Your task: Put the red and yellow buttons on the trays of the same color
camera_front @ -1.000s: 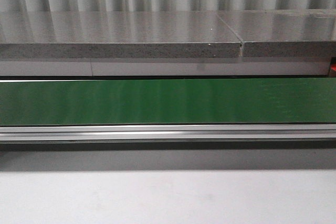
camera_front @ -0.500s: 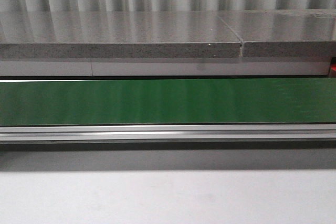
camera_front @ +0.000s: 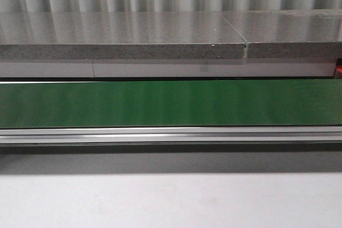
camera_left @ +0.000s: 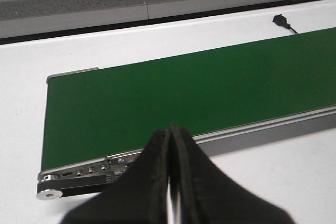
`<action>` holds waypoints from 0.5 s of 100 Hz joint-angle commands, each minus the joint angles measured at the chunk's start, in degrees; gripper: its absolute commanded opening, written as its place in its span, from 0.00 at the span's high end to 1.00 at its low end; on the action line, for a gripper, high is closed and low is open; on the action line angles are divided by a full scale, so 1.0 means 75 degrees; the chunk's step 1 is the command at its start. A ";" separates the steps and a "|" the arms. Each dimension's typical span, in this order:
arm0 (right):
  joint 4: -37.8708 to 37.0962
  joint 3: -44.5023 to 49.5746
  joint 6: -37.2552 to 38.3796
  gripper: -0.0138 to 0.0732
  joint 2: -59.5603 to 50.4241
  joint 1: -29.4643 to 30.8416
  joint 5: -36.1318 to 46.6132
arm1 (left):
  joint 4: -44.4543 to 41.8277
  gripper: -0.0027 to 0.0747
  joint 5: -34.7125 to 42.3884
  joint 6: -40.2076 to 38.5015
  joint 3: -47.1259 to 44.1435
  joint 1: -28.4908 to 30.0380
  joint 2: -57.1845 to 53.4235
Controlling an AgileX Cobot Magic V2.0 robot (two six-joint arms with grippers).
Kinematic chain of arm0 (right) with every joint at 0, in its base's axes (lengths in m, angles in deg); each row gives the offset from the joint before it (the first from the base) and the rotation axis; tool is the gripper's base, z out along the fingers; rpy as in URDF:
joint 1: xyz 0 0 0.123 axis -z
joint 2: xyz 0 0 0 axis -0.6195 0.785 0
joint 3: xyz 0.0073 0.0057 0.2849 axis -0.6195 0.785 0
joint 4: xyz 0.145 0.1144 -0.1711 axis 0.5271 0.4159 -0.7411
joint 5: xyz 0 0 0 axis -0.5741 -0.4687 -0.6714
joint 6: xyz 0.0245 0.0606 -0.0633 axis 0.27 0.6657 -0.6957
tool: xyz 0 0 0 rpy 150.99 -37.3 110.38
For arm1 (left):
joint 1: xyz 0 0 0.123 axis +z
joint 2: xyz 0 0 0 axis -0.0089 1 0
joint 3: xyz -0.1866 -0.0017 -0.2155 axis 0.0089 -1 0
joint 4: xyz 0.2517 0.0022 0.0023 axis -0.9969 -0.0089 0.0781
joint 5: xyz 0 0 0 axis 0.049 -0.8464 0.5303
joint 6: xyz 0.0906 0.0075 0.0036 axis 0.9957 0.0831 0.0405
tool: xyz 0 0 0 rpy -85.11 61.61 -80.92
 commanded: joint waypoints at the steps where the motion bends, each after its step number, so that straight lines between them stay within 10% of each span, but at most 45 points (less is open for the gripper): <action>1: 0.0037 0.0129 -0.0043 0.92 -0.0388 -0.0001 0.0807 | 0.0142 0.99 0.0579 -0.0010 0.0197 -0.0060 0.0032; 50: -0.0108 0.2440 0.0347 0.92 -0.2022 -0.0001 0.2808 | 0.0142 0.99 0.0579 -0.0010 0.0197 -0.0060 0.0032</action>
